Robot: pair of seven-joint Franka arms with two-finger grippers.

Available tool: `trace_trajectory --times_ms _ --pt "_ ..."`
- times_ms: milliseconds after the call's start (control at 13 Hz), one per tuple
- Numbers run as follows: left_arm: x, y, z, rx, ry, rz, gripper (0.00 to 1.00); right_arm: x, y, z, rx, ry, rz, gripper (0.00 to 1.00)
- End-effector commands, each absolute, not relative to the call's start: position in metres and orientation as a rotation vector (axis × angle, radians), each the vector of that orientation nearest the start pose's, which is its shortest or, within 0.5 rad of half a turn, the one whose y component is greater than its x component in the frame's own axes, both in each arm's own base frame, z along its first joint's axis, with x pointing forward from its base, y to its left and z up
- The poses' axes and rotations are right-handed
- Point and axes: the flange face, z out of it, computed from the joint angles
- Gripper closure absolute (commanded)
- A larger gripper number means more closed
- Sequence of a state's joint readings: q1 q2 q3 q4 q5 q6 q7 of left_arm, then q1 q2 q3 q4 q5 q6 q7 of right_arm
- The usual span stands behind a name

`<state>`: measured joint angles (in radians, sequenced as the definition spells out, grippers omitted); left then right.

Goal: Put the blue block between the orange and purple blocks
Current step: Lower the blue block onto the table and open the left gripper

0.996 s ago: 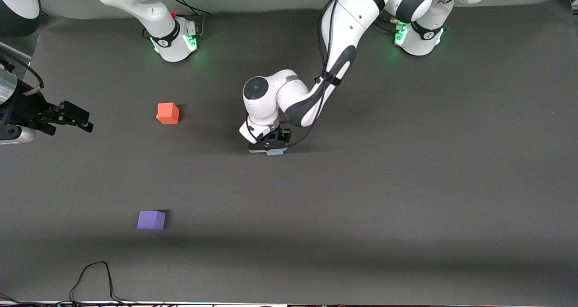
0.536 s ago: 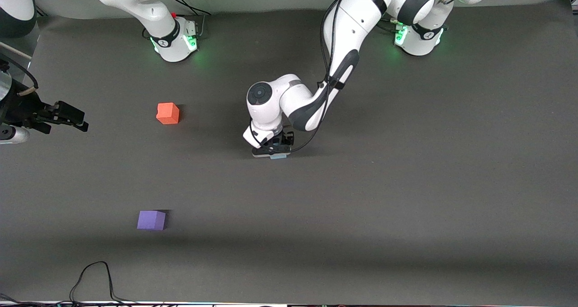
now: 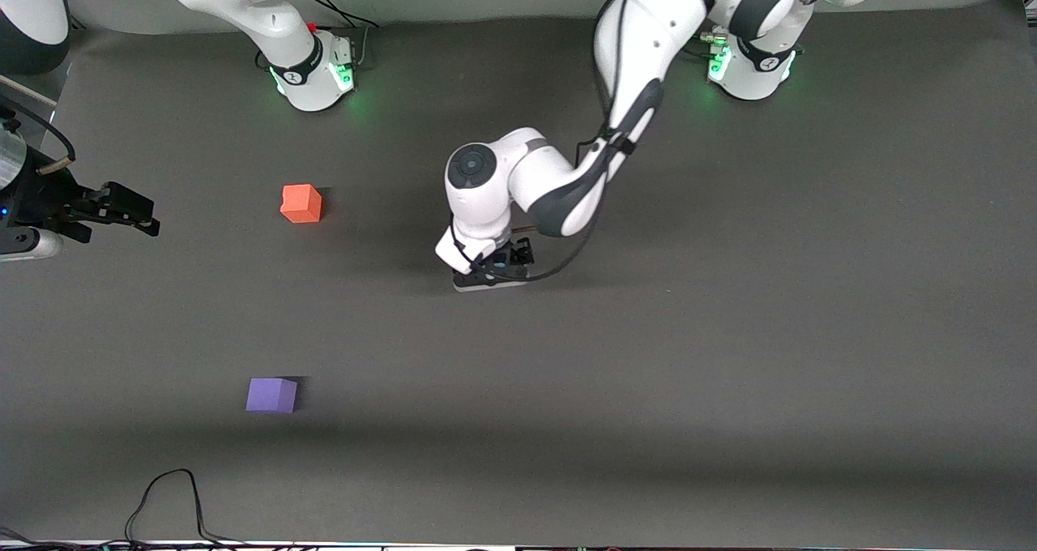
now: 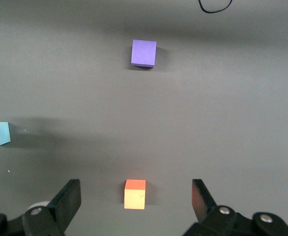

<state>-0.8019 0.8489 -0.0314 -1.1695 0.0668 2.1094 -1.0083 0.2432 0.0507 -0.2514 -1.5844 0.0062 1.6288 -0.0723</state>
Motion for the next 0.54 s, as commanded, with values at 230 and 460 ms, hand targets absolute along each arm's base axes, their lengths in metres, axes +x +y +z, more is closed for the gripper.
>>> trace_trajectory --times_ms 230,460 --pt "0.621 -0.363 0.392 -3.226 -0.25 0.063 0.0 0.579 0.035 0.573 -3.125 -0.215 0.07 0.0" --pt "0.631 -0.219 0.415 -3.232 -0.22 0.095 0.0 0.586 0.08 0.546 -3.124 -0.305 0.143 0.0"
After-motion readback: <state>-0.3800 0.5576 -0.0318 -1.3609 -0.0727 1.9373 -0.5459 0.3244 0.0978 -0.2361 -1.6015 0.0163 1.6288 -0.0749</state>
